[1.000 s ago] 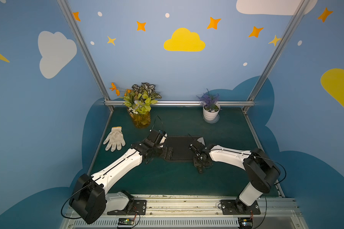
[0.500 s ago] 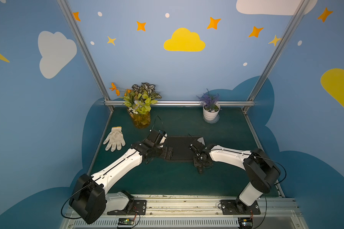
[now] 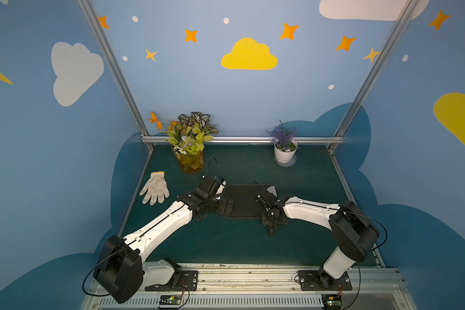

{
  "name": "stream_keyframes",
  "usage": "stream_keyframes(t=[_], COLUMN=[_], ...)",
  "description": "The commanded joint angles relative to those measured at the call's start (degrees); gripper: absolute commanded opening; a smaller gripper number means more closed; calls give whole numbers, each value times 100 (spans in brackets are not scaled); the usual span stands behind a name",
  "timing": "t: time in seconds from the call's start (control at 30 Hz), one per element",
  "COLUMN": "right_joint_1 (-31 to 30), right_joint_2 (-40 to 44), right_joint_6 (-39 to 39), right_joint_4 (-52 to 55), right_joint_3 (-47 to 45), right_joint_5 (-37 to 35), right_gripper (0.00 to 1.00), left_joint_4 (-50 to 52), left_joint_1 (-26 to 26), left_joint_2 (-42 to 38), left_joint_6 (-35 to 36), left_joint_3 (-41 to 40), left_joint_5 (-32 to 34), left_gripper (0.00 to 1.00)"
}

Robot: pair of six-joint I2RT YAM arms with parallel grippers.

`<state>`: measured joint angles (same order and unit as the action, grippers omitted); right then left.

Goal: Align the knife with the edge of the cutting board
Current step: Adjust the knife at the edge of the cutting board.

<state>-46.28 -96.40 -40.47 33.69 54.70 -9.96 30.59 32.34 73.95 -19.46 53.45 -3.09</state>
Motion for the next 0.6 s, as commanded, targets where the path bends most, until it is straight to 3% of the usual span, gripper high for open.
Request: stream_keyframes(t=[0.0, 0.57], right_joint_1=[22, -4], right_joint_2=[127, 126], right_joint_6=[-39, -57], right_joint_4=[146, 179], right_joint_3=[-141, -126], right_joint_5=[-64, -60], right_gripper=[33, 33], left_joint_4=[58, 61], left_joint_1=[18, 19], left_joint_2=[23, -48], left_joint_6=[68, 75], left_joint_3=[-59, -56], left_joint_5=[11, 10], left_gripper=[100, 100])
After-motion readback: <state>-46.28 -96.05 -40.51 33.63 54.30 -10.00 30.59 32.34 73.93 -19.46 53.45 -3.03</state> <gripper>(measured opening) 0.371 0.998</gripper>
